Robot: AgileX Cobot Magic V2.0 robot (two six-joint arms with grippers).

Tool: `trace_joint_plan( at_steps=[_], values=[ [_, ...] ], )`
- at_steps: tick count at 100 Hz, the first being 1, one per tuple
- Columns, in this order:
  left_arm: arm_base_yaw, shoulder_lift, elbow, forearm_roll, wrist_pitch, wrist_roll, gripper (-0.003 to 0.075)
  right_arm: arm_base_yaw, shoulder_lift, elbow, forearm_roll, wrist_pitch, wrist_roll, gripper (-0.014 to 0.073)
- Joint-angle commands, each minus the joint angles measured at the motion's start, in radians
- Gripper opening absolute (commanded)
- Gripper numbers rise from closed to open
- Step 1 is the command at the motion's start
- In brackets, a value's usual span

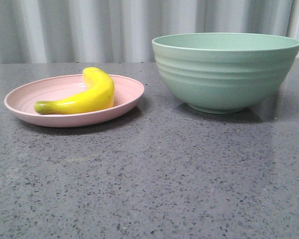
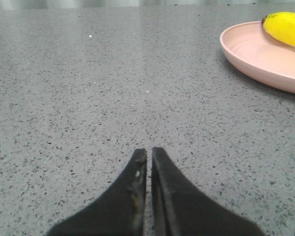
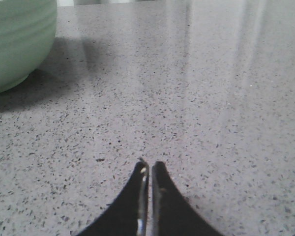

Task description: Transfer banana from pink plate to green bowl

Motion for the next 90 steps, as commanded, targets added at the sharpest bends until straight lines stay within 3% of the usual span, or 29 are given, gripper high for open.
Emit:
trace_joint_plan(
  at_steps=[1, 90],
  values=[
    [0.001, -0.033, 0.025, -0.006, -0.034, -0.009, -0.0019, -0.001, -0.016, 0.026, -0.013, -0.024, -0.003, -0.0076],
    [0.001, -0.033, 0.025, 0.011, -0.062, -0.006, -0.0019, -0.001, -0.016, 0.026, -0.015, -0.024, -0.003, -0.0076]
  ],
)
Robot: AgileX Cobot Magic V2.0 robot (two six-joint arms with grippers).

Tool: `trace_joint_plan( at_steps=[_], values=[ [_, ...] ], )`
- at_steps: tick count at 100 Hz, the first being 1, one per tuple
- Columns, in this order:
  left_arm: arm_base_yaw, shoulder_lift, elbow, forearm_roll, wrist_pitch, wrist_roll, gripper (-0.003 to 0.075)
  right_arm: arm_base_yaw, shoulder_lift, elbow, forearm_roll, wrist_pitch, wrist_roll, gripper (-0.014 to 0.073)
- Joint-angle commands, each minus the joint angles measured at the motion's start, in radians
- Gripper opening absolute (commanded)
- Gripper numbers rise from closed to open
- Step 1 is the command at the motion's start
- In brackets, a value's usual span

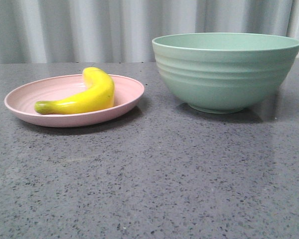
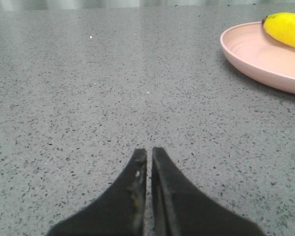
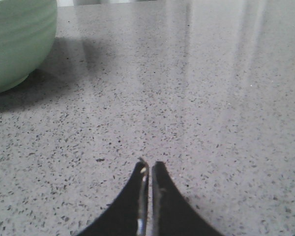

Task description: Transfer banana from pink plate to green bowl

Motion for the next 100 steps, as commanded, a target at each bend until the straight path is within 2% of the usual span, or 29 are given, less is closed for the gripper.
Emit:
trace_joint_plan(
  at_steps=[1, 15, 43, 82, 100],
  values=[
    [0.001, -0.033, 0.025, 0.003, -0.059, -0.006, -0.0019, -0.001, -0.016, 0.026, -0.013, -0.026, -0.003, -0.0076],
    [0.001, -0.033, 0.025, 0.003, -0.073, -0.006, -0.0018, -0.001, -0.016, 0.026, -0.013, -0.03, -0.003, -0.0076],
    [0.001, -0.033, 0.025, -0.006, -0.112, -0.006, -0.0019, -0.001, -0.016, 0.026, -0.013, -0.135, -0.003, -0.0076],
    [0.001, -0.033, 0.025, -0.02, -0.152, -0.006, -0.0019, -0.001, -0.016, 0.026, -0.004, -0.137, -0.003, -0.0076],
    [0.001, -0.033, 0.025, -0.045, -0.211, -0.006, -0.0019, -0.001, -0.016, 0.026, -0.004, -0.19, -0.003, -0.0076]
  ],
)
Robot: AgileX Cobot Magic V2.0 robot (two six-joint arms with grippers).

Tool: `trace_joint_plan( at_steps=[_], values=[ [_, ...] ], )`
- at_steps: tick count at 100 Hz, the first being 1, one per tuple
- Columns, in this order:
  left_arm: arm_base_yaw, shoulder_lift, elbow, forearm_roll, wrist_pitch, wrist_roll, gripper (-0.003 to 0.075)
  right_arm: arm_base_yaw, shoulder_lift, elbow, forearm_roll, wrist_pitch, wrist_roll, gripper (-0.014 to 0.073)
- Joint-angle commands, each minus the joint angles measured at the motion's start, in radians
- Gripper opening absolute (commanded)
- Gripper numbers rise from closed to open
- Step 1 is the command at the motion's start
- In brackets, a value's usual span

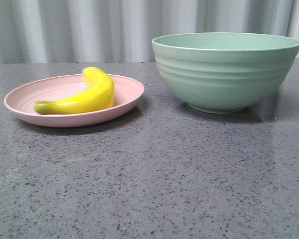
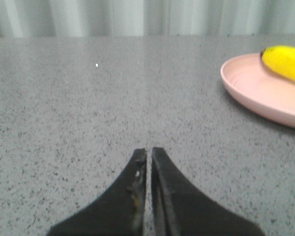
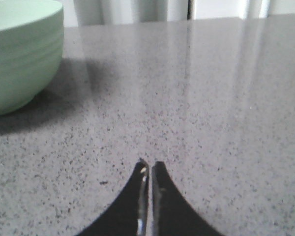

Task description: Transfer banana from pink plate to green bowl

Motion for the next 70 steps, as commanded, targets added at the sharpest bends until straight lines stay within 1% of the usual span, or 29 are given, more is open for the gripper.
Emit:
trace_joint_plan(
  at_steps=[1, 38, 57, 70],
  values=[
    [0.001, -0.033, 0.025, -0.02, -0.103, -0.006, -0.0019, -0.001, -0.016, 0.026, -0.002, -0.109, -0.003, -0.0076],
    [0.001, -0.033, 0.025, -0.02, -0.115, -0.006, -0.0019, -0.001, -0.016, 0.026, -0.028, -0.136, -0.003, -0.0076],
    [0.001, -0.033, 0.025, -0.02, -0.115, -0.006, -0.0018, -0.001, -0.016, 0.026, -0.028, -0.234, -0.003, -0.0076],
    [0.001, -0.033, 0.025, -0.02, -0.115, -0.006, -0.0018, -0.001, -0.016, 0.026, -0.028, -0.234, -0.003, -0.0076]
  ],
)
